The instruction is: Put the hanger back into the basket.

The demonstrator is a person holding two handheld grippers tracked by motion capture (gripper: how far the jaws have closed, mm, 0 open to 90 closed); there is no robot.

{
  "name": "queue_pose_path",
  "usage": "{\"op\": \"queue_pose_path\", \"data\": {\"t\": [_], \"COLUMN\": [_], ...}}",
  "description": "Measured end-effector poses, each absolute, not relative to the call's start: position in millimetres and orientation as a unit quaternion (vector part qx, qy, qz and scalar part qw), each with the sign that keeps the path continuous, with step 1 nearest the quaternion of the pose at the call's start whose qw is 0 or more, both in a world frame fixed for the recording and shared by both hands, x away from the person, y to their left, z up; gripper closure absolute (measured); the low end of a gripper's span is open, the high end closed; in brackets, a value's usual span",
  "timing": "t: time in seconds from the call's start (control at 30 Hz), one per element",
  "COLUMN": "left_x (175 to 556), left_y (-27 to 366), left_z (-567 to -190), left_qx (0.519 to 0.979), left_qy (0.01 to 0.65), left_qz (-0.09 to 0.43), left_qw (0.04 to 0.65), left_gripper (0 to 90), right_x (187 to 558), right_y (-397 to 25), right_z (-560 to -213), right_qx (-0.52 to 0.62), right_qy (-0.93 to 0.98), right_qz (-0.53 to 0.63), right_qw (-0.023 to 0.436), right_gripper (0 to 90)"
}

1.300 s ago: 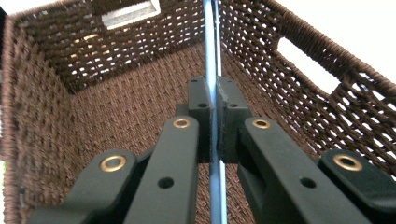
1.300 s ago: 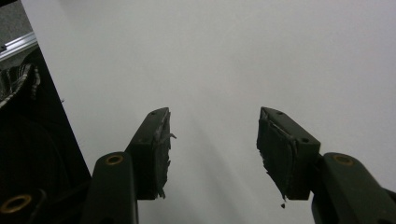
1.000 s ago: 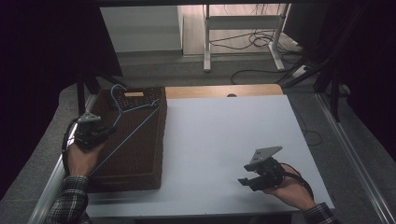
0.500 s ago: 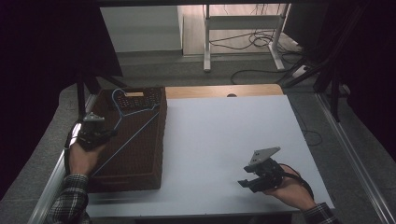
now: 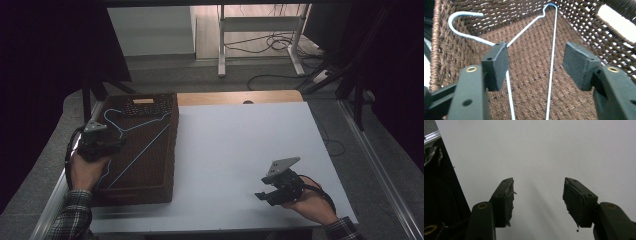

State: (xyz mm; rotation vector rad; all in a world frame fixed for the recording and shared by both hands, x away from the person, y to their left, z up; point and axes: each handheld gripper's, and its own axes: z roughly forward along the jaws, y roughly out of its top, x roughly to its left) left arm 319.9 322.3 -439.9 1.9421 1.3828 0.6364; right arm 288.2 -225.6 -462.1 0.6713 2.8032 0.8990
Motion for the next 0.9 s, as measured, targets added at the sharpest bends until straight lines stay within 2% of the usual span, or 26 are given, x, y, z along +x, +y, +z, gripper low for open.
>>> {"op": "queue_pose_path", "data": {"t": [0.47,0.9], "left_x": [318,295], "left_y": [315,286], "left_z": [-429,-412], "left_qx": [0.734,0.733], "left_qy": [0.523,0.495], "left_qz": [0.201,0.179], "left_qw": [0.385,0.431], "left_gripper": [13.6,3.1], "right_x": [287,284], "right_y": [-226,-230], "right_z": [-461,-458], "right_qx": [0.226,0.233], "right_qy": [0.923,0.917], "right_qz": [0.303,0.314], "right_qw": [0.068,0.076], "right_gripper": [39.7,37.1]}}
